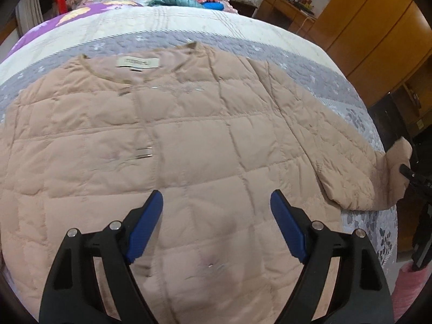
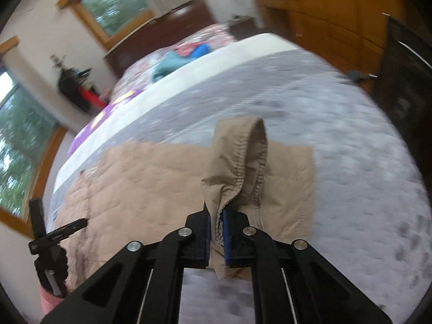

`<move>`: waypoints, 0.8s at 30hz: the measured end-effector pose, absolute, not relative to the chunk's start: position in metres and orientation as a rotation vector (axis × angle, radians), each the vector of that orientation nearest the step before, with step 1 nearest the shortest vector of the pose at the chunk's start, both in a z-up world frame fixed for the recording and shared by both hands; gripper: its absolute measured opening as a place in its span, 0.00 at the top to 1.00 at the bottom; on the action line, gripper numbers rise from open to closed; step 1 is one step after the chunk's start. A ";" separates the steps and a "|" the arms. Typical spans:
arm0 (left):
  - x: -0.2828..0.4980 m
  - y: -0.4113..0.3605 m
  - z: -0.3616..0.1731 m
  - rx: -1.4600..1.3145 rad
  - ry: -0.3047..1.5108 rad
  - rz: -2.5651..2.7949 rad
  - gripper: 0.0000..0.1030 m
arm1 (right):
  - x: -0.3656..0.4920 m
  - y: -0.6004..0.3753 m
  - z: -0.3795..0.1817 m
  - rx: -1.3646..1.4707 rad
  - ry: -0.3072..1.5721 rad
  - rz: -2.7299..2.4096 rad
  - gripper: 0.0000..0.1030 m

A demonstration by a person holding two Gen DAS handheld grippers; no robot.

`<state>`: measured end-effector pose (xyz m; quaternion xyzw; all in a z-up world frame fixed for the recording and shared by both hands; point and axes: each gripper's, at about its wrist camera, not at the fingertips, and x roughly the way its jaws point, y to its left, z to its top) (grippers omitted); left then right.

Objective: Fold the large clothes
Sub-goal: 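Fold the held sleeve across the coat body with the right tool, release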

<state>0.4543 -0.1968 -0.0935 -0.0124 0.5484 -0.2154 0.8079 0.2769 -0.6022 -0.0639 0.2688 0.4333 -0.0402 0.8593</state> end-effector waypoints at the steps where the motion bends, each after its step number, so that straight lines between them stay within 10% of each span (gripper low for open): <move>1: 0.453 -0.193 -0.093 -0.025 1.169 -0.457 0.21 | 0.285 -0.589 -0.065 0.559 0.912 -0.054 0.93; 14: 0.455 -0.173 -0.101 -0.017 1.175 -0.406 0.21 | 0.361 -0.473 -0.114 0.370 1.087 0.040 0.92; 18: 0.456 -0.171 -0.104 -0.022 1.180 -0.402 0.21 | 0.360 -0.467 -0.116 0.392 1.078 0.105 0.70; 24: 0.451 -0.188 -0.097 -0.070 1.197 -0.484 0.21 | 0.324 -0.495 -0.077 0.543 0.927 0.228 0.64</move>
